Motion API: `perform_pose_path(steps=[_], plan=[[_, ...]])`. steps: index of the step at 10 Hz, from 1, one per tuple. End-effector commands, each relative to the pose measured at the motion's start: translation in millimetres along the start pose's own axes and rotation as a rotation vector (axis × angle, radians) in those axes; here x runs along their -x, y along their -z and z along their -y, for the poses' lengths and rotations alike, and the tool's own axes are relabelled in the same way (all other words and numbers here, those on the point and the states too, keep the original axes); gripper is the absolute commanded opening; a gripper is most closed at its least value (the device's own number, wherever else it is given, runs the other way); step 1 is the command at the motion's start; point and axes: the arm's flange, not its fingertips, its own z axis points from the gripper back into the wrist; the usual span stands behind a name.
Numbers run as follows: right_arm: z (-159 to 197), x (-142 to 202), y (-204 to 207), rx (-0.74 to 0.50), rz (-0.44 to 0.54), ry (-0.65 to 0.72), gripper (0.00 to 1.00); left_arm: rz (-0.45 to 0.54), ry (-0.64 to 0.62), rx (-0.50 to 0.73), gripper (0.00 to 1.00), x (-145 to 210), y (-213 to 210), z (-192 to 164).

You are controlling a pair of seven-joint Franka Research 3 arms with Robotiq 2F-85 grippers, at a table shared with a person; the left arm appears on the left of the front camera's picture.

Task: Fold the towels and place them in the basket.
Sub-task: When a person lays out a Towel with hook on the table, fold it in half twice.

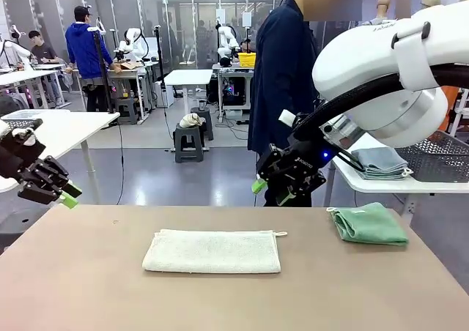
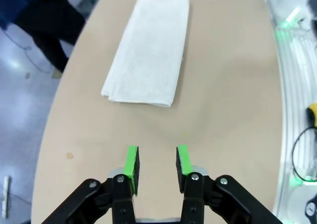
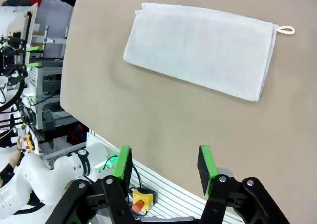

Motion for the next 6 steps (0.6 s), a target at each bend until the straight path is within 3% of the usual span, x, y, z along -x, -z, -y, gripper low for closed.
perform_pose_path(steps=[1,4,6], plan=[[-1.2,-0.7,-1.9,0.010,-0.011,0.021,0.67,0.147,0.028,0.056,0.41,22.7,-4.6,-15.1],[-1.2,-0.7,-1.9,0.010,-0.011,0.021,0.67,0.290,0.051,0.097,0.41,47.6,-2.6,-26.0],[-1.2,-0.7,-1.9,0.010,-0.011,0.021,0.67,0.286,0.031,0.113,0.41,42.0,4.7,-32.6]])
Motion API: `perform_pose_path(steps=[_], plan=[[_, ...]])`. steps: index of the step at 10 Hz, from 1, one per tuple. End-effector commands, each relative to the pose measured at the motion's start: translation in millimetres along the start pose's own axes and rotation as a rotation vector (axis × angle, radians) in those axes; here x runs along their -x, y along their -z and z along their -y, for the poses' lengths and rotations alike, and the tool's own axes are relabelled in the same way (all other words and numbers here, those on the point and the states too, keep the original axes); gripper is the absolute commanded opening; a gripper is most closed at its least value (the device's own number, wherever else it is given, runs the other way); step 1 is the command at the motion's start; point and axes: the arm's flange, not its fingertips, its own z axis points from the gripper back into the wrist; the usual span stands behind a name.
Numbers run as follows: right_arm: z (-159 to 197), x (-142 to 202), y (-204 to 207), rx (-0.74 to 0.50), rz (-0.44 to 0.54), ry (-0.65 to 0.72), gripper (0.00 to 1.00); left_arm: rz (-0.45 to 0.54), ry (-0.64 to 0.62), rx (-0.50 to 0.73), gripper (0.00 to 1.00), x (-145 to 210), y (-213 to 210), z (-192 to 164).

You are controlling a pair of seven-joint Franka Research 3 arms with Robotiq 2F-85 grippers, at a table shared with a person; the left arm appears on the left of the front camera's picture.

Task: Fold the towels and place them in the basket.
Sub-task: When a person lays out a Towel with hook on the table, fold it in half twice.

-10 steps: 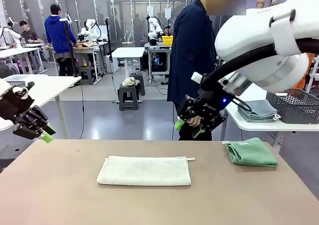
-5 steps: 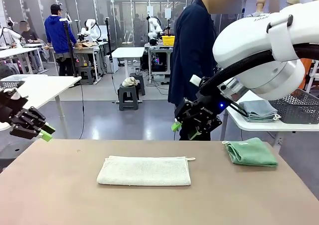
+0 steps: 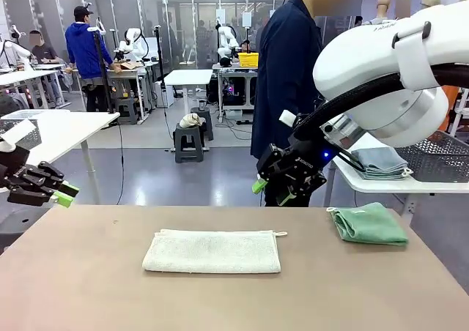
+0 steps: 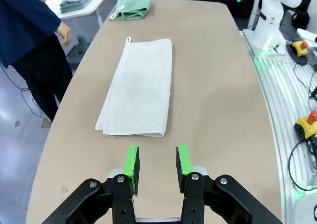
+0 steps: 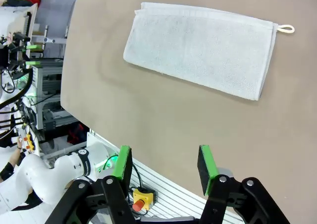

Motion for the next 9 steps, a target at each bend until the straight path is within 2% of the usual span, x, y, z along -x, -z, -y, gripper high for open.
perform_pose_path(steps=[1,2,3,5,7,9], plan=[[-1.5,-0.6,-1.5,0.010,-0.008,0.018,0.67,-0.002,-0.009,0.015,0.41,-8.1,-1.0,-10.8],[-1.5,-0.6,-1.5,0.010,-0.008,0.018,0.67,-0.030,-0.015,0.016,0.41,-13.3,0.5,-9.6],[-1.5,-0.6,-1.5,0.010,-0.008,0.018,0.67,-0.005,-0.001,0.009,0.41,-1.4,3.4,-5.0],[11.5,-2.2,1.6,-0.004,0.017,0.010,0.67,-0.005,-0.001,0.009,0.41,-1.4,3.4,-5.0],[36.4,-7.2,27.4,0.003,0.073,0.062,0.67,-0.005,-0.001,0.009,0.41,-1.4,3.4,-5.0],[56.2,-16.5,58.5,-0.005,0.086,0.105,0.67,-0.005,-0.001,0.009,0.41,-1.4,3.4,-5.0]])
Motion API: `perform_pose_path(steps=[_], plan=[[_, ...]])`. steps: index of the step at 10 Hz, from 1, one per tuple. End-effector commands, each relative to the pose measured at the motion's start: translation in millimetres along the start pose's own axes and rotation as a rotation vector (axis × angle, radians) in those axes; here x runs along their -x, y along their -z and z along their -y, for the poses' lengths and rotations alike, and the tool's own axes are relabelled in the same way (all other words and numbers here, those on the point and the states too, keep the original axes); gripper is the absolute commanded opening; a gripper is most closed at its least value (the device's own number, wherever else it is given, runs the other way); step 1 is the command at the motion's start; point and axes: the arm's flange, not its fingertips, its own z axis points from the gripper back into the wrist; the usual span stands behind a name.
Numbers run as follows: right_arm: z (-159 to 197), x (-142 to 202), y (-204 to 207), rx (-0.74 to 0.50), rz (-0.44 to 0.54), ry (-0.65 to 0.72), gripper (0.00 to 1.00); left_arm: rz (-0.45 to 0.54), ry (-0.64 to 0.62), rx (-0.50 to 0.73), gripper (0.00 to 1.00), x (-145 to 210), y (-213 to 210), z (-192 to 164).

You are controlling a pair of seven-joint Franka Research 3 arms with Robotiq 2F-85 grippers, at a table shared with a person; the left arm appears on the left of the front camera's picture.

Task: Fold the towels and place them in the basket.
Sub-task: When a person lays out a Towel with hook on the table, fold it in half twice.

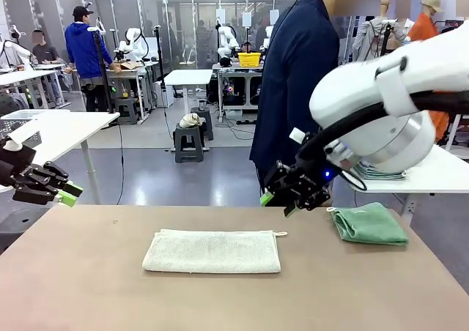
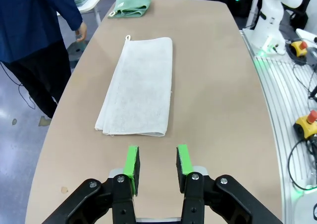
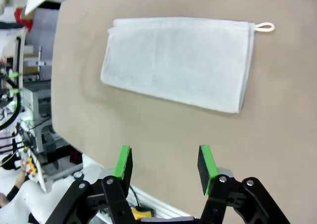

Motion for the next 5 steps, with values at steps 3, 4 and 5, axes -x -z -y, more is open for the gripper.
perform_pose_path(steps=[3,4,5], plan=[[24.9,-16.4,66.0,-0.045,0.030,0.028,0.67,0.011,0.007,0.001,0.41,0.0,0.2,1.5],[33.9,-17.7,78.3,-0.050,0.018,0.035,0.67,0.011,0.007,0.001,0.41,0.0,0.2,1.5],[42.9,-18.7,87.8,-0.050,0.013,0.041,0.67,0.011,0.007,0.001,0.41,0.0,0.2,1.5]])
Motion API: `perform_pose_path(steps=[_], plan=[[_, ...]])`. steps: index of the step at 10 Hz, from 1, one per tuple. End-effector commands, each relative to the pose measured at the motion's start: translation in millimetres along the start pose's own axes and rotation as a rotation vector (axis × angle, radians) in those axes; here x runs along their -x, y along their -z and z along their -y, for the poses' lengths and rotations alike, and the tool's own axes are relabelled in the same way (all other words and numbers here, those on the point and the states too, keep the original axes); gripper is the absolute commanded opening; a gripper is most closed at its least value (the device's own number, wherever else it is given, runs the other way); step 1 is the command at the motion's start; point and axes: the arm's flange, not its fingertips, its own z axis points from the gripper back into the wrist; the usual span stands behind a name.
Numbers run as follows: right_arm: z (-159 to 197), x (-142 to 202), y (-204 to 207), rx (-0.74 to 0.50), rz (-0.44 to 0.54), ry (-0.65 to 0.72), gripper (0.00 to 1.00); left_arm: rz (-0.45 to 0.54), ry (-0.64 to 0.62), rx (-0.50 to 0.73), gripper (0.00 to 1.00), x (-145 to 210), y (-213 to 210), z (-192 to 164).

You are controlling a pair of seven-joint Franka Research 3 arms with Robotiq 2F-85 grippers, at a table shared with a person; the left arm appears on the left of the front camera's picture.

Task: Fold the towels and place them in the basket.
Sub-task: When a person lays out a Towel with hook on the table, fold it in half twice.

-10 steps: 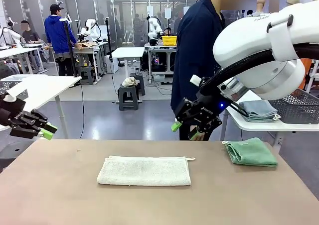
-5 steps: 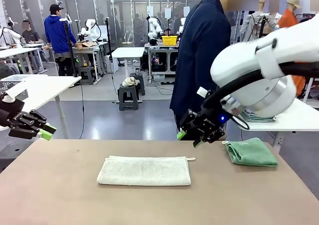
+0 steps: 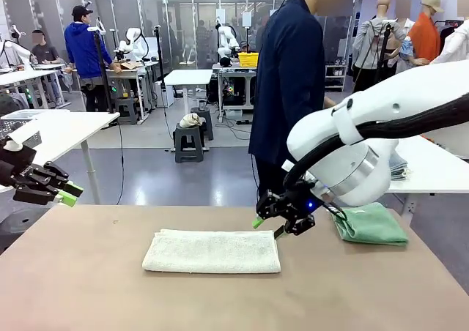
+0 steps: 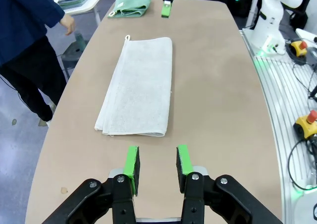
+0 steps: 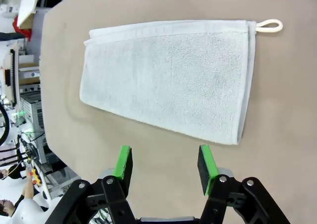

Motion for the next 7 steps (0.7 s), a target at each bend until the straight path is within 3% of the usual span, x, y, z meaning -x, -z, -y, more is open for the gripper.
perform_pose_path(steps=[1,7], plan=[[13.0,-8.1,16.8,-0.018,0.017,-0.015,0.67,0.011,0.007,0.000,0.41,0.2,-0.3,1.4],[55.9,-32.0,45.1,0.072,0.018,0.011,0.67,0.011,0.007,0.000,0.41,0.2,-0.3,1.4]])
